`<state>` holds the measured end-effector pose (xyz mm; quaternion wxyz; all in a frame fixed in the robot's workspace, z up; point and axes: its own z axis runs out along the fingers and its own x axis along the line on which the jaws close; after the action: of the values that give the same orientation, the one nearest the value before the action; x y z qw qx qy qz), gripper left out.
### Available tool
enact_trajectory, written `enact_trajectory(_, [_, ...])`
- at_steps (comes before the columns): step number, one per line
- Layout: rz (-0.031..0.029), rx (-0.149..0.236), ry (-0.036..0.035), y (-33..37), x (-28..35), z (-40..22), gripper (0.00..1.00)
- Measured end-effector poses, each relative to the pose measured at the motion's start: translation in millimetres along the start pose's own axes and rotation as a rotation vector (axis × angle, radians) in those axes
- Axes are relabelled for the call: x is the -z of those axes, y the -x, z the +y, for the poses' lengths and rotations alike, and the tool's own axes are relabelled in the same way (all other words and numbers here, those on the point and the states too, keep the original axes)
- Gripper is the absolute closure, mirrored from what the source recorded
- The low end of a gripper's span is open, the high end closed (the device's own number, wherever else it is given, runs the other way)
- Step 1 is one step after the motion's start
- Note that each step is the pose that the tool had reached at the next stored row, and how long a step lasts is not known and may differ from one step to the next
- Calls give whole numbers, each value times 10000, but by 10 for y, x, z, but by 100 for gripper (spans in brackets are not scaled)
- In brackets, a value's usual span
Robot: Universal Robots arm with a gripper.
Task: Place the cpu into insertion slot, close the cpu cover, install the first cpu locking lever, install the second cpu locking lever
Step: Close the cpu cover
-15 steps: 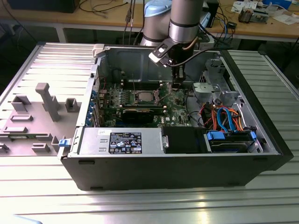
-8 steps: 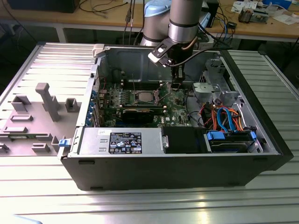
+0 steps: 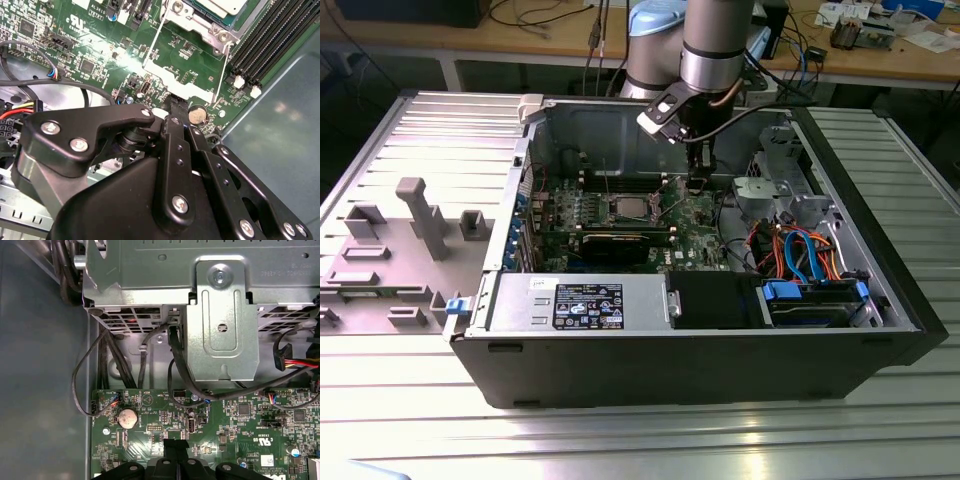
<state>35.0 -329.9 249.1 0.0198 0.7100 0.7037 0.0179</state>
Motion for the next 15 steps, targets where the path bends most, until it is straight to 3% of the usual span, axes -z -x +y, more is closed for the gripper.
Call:
enact_trajectory(1, [-2,0,-143,0,-1,24,89])
enact_trajectory(2, [-5,0,-199,-1,-1,35,89])
enact_trajectory(15, [-4,-1,-207,0,-2,35,89])
